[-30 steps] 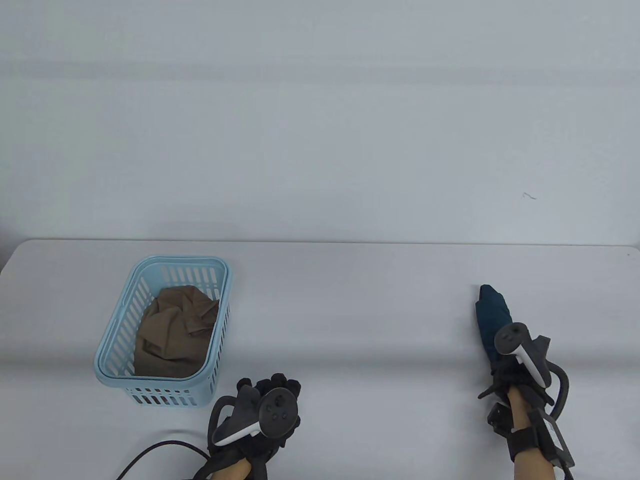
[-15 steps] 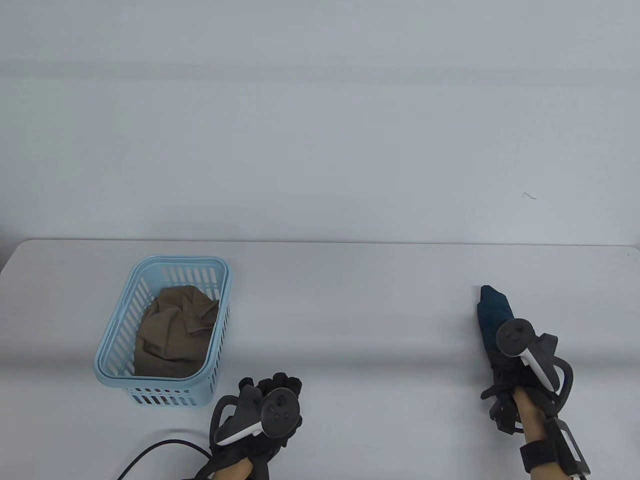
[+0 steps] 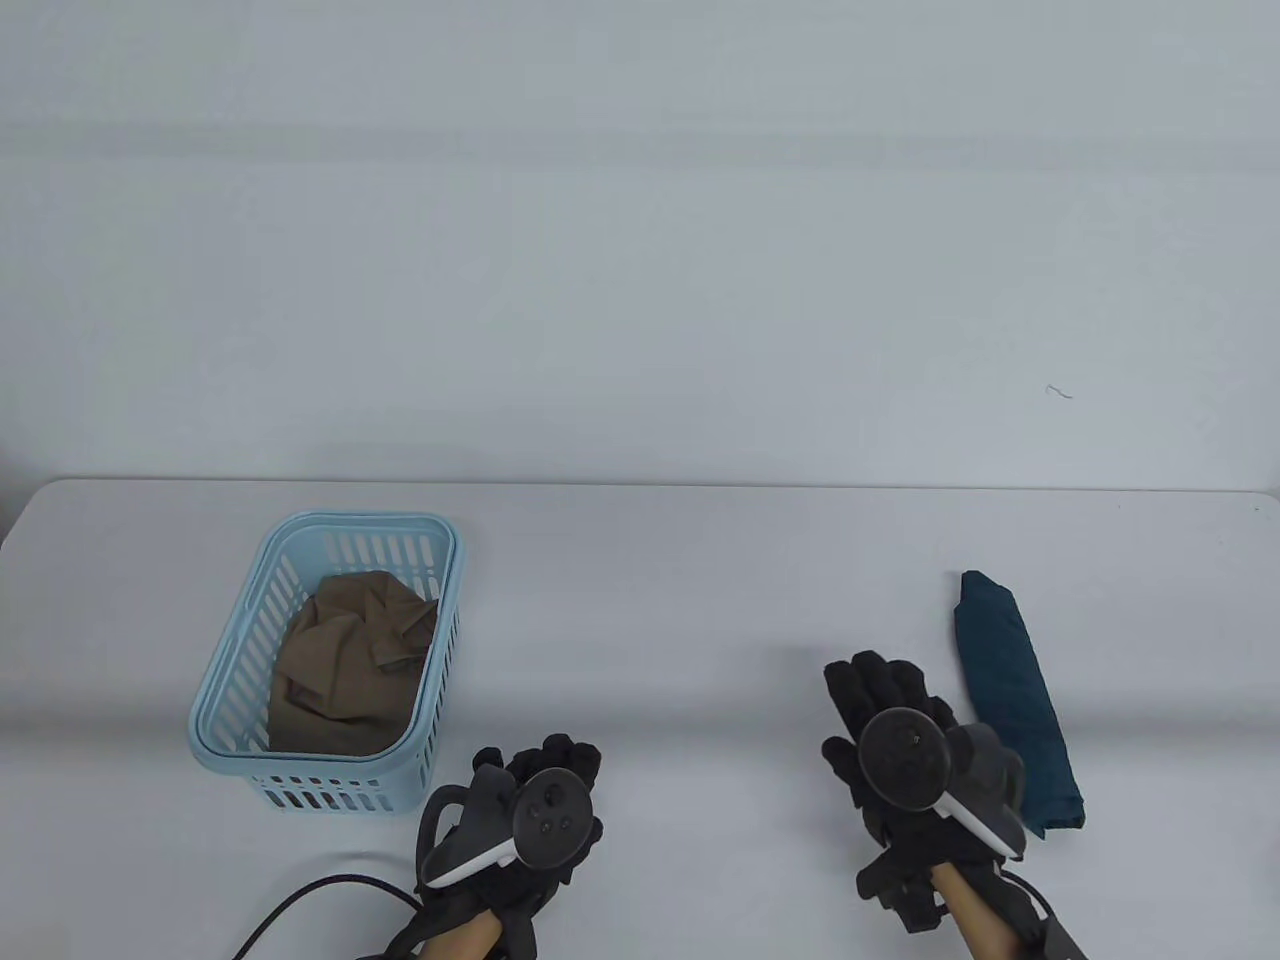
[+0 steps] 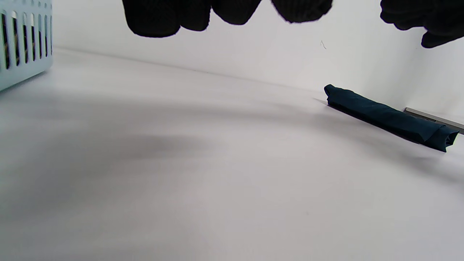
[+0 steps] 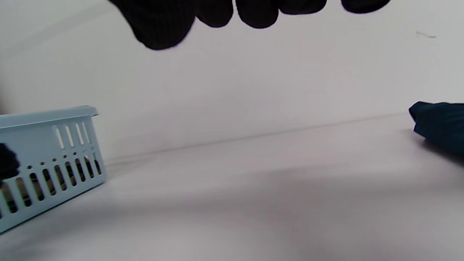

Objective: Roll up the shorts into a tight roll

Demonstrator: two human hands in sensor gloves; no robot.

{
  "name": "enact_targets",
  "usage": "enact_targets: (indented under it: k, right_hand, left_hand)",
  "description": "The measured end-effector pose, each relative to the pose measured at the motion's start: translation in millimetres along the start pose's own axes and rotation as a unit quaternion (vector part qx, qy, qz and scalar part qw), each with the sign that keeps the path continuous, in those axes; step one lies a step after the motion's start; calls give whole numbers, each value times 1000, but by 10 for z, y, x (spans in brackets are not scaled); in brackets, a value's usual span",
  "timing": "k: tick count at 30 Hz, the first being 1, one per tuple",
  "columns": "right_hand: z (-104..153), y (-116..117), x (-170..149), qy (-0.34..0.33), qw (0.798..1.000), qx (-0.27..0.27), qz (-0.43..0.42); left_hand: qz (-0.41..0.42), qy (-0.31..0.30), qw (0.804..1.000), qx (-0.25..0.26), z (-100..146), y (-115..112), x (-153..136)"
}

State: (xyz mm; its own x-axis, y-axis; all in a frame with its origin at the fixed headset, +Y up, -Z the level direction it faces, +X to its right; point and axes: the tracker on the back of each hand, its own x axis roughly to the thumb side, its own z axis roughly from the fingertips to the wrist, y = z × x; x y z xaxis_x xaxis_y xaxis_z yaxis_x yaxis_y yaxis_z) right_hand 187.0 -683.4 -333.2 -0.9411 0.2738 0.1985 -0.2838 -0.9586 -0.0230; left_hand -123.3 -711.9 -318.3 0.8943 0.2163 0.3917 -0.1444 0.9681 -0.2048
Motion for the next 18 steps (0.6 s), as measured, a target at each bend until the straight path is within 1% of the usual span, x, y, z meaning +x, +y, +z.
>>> enact_targets:
  k: [2,4,7,18]
  right_hand:
    - [66,167,80,-8,1000,21,-6]
    - [102,292,123,-14,998,51,15]
    - [117,388,144,-17,997,65,23]
    - [130,414,147,-19,997,76,22]
  left_hand:
    - [1,0,1000,0,-4,1,-6]
    - [1,0,1000,-1,-2,0,-6]
    - [0,0,1000,-2,-1,-5,-5]
    - [-4,4,1000,-16,-38,-46,-19]
